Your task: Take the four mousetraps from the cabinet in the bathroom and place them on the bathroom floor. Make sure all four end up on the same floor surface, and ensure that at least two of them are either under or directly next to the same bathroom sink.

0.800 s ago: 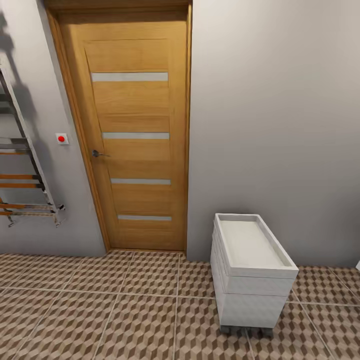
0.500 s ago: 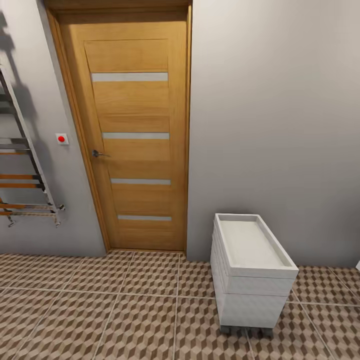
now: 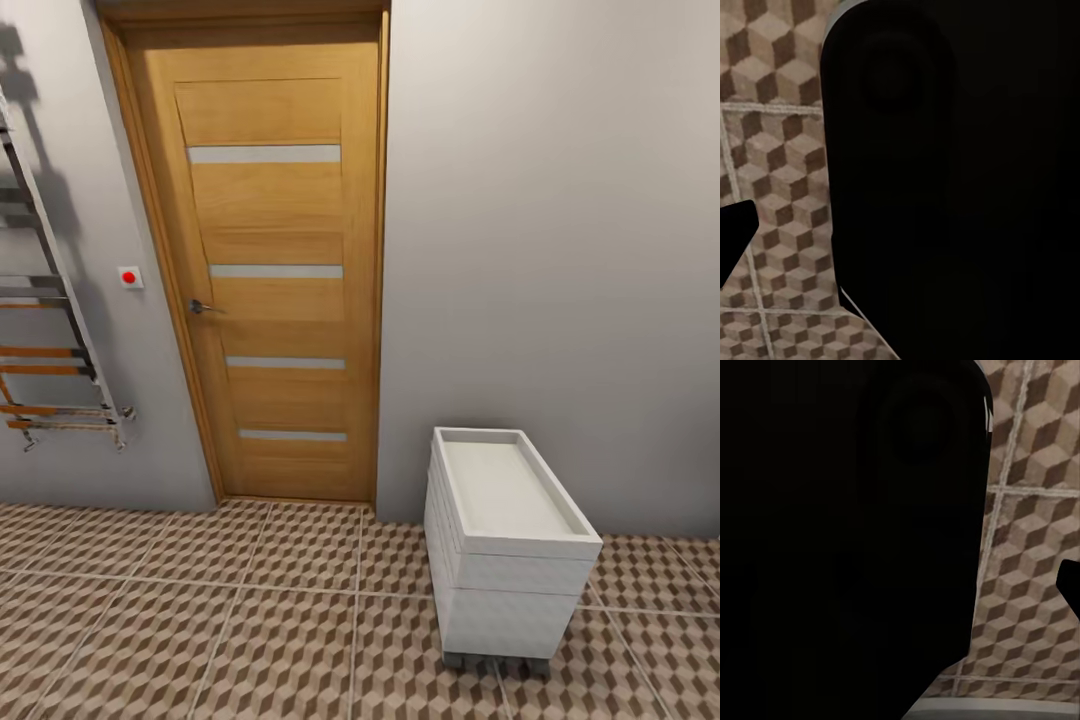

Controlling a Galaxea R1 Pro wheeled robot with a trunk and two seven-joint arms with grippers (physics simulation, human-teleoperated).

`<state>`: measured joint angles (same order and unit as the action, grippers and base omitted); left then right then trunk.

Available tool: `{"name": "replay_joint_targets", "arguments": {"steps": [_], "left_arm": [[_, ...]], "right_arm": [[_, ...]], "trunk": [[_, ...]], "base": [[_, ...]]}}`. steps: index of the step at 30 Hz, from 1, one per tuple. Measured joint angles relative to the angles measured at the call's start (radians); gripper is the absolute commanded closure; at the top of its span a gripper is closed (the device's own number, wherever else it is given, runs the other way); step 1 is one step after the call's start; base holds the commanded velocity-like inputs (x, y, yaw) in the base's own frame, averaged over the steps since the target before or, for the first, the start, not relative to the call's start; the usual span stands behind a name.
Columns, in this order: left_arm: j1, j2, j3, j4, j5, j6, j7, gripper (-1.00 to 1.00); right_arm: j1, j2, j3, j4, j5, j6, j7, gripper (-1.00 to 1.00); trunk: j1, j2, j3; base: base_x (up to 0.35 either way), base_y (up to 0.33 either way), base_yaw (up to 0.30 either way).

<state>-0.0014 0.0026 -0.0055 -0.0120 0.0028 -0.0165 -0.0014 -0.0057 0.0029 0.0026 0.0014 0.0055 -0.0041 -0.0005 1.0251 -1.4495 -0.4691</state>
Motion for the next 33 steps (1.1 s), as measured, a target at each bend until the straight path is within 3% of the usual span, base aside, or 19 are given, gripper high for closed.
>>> {"name": "replay_joint_targets", "arguments": {"steps": [33], "left_arm": [[0.0, -0.003, -0.001, -0.001, 0.0, 0.0, 0.0, -1.0]], "right_arm": [[0.0, 0.0, 0.0, 0.0, -0.001, 0.0, -0.001, -1.0]], "trunk": [[0.0, 0.0, 0.0]], "base": [[0.0, 0.0, 0.269]]}}
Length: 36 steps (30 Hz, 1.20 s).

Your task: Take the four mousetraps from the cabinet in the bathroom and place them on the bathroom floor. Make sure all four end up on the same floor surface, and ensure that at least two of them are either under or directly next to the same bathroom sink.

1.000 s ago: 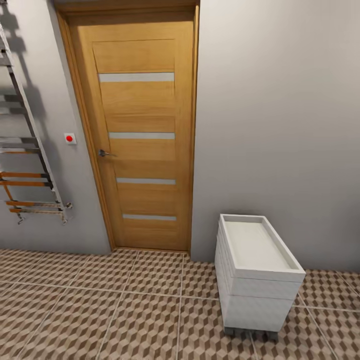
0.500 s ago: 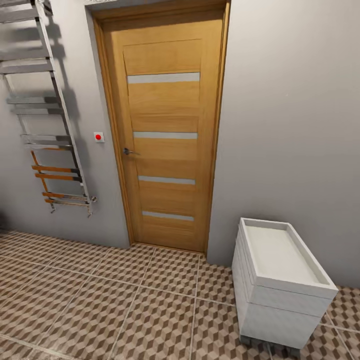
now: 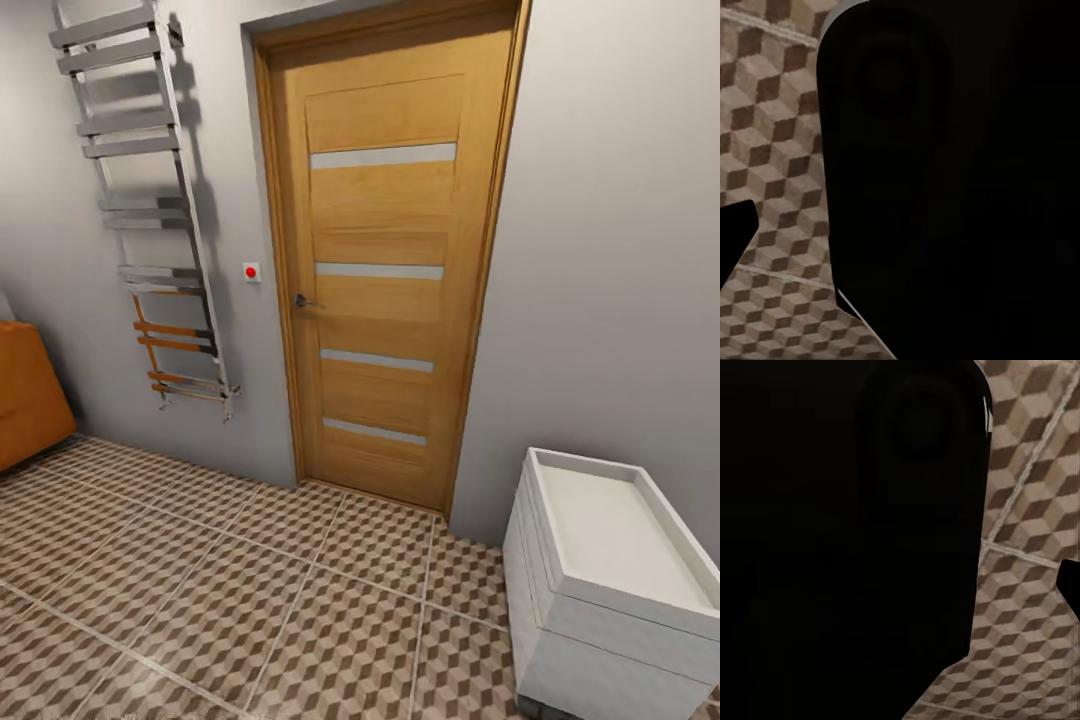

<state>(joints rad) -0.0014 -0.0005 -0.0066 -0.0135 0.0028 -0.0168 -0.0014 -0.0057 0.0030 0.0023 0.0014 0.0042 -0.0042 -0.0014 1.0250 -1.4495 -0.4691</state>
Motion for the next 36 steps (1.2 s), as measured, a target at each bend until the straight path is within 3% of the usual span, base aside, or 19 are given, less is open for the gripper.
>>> {"name": "replay_joint_targets", "arguments": {"steps": [36], "left_arm": [[0.0, -0.002, -0.001, -0.001, -0.001, -0.001, 0.0, -1.0]], "right_arm": [[0.0, 0.0, 0.0, 0.0, 0.0, 0.0, 0.0, -1.0]], "trunk": [[0.0, 0.0, 0.0]], "base": [[0.0, 0.0, 0.28]]}}
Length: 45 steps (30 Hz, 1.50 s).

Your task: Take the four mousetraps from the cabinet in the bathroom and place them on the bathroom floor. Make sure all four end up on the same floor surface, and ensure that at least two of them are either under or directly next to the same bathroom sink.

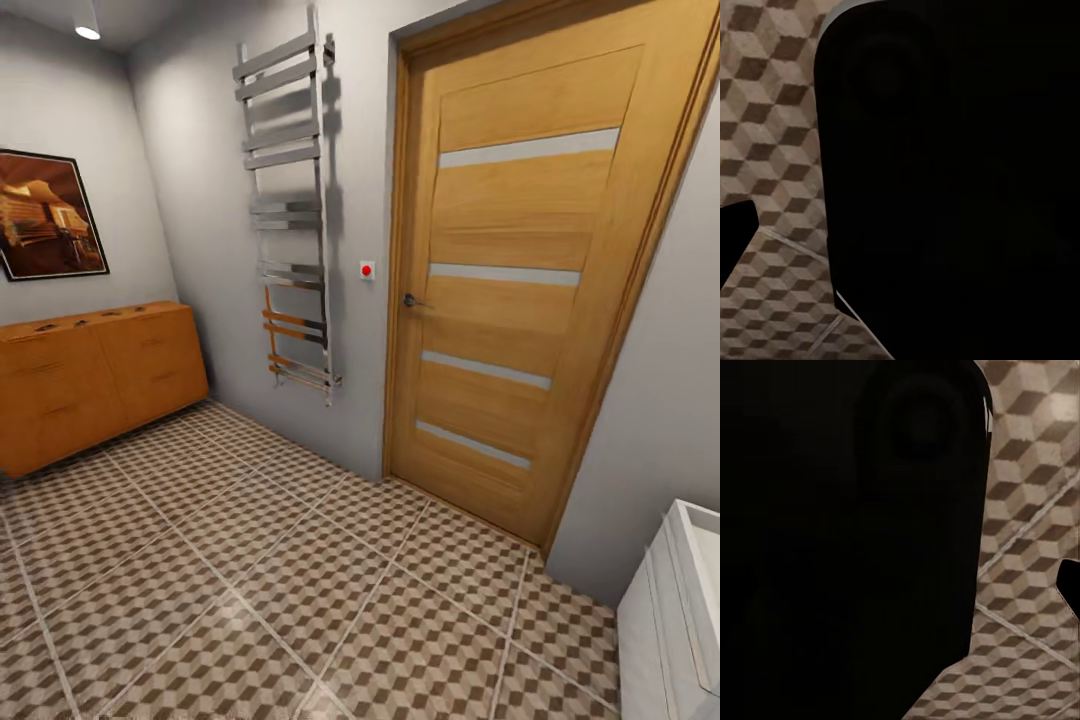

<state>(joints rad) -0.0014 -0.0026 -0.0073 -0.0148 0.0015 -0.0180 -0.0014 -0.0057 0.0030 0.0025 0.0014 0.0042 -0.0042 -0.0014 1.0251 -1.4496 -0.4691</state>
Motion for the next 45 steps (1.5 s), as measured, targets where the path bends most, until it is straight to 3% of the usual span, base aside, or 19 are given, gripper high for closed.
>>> {"name": "replay_joint_targets", "arguments": {"steps": [45], "left_arm": [[0.0, 0.001, 0.003, 0.0, 0.001, 0.0, 0.0, -1.0]], "right_arm": [[0.0, 0.001, -0.001, 0.0, 0.0, 0.0, 0.0, -1.0]], "trunk": [[0.0, 0.0, 0.0]], "base": [[0.025, 0.0, 0.28]]}}
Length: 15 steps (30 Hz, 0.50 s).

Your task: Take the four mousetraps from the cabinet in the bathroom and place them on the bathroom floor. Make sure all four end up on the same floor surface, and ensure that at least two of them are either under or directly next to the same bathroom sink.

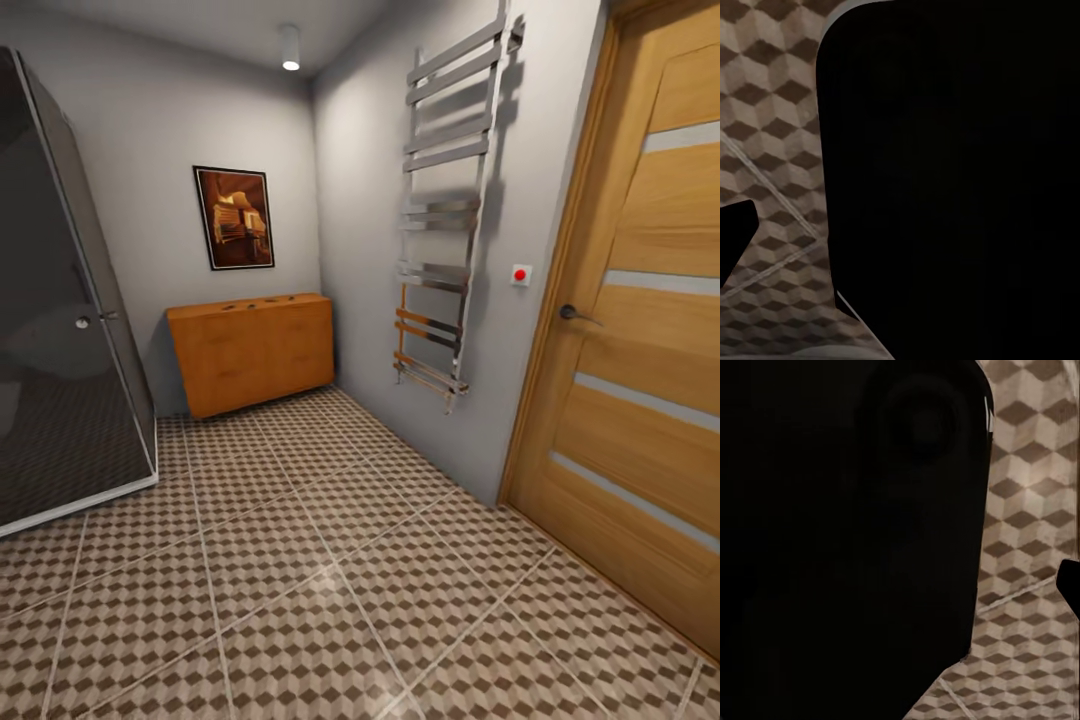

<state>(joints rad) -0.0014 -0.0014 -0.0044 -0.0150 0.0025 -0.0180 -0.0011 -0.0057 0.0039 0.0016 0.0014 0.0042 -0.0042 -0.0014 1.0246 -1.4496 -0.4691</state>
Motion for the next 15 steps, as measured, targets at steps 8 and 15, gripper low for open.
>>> {"name": "replay_joint_targets", "arguments": {"steps": [8, 15], "left_arm": [[0.0, 0.0, 0.0, 0.0, 0.001, 0.001, 0.001, -1.0], [0.0, 0.0, 0.001, 0.0, 0.003, 0.002, 0.002, -1.0]], "right_arm": [[0.0, -0.001, 0.0, 0.0, 0.0, 0.0, 0.0, -1.0], [0.0, -0.001, 0.0, 0.0, 0.0, 0.0, 0.0, -1.0]], "trunk": [[0.0, 0.0, 0.0], [0.0, 0.0, 0.0]], "base": [[0.288, 0.0, 0.28], [0.315, 0.0, 0.28]]}}
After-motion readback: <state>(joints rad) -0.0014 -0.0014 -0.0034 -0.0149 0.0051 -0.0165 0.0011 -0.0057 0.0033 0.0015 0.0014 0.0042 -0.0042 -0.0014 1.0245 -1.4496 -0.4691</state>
